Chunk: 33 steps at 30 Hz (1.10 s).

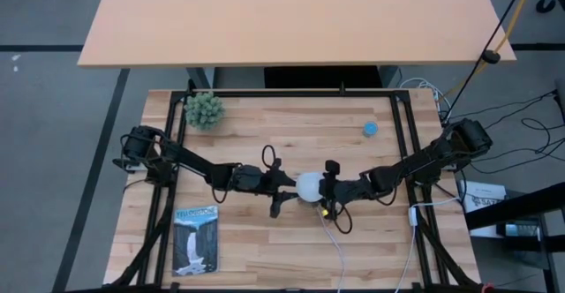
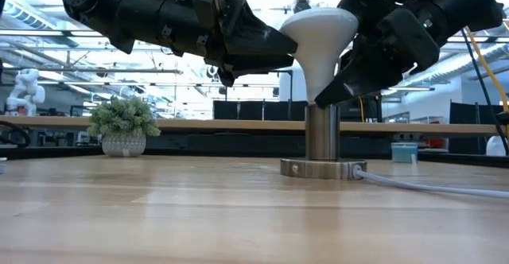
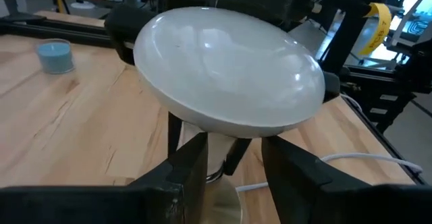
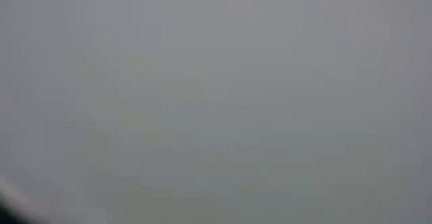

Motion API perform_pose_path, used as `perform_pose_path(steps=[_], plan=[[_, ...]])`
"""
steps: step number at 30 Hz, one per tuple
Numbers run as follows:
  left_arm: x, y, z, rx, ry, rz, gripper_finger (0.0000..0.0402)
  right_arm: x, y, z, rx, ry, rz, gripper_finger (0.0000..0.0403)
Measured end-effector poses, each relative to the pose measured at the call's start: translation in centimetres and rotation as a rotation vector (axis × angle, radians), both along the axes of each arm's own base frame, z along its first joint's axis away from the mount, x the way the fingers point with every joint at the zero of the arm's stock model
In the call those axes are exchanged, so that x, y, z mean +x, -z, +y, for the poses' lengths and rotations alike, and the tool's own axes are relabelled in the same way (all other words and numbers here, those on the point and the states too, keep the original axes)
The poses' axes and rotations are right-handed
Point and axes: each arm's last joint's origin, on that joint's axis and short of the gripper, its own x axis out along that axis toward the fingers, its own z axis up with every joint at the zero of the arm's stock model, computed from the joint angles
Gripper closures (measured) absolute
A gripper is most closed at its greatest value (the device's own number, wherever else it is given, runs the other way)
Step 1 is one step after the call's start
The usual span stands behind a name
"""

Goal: Screw lightbulb
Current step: Insert the lightbulb into the desk lamp

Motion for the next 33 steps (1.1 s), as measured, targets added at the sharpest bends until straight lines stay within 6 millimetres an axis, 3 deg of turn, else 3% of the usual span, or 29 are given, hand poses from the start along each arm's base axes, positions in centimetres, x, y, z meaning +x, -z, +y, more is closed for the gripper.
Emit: perform_pose_path(steps=[17, 33], plan=[[-0.01, 0.02, -0.01, -0.004, 0.000, 0.003, 0.0258, 0.15, 0.13, -0.83, 0.069, 0.076, 0.000, 0.0203], [-0.02, 0.03, -0.05, -0.005, 0.008, 0.003, 0.0258, 0.33, 0.18, -0.92, 0.047, 0.064, -0.009, 0.0143]])
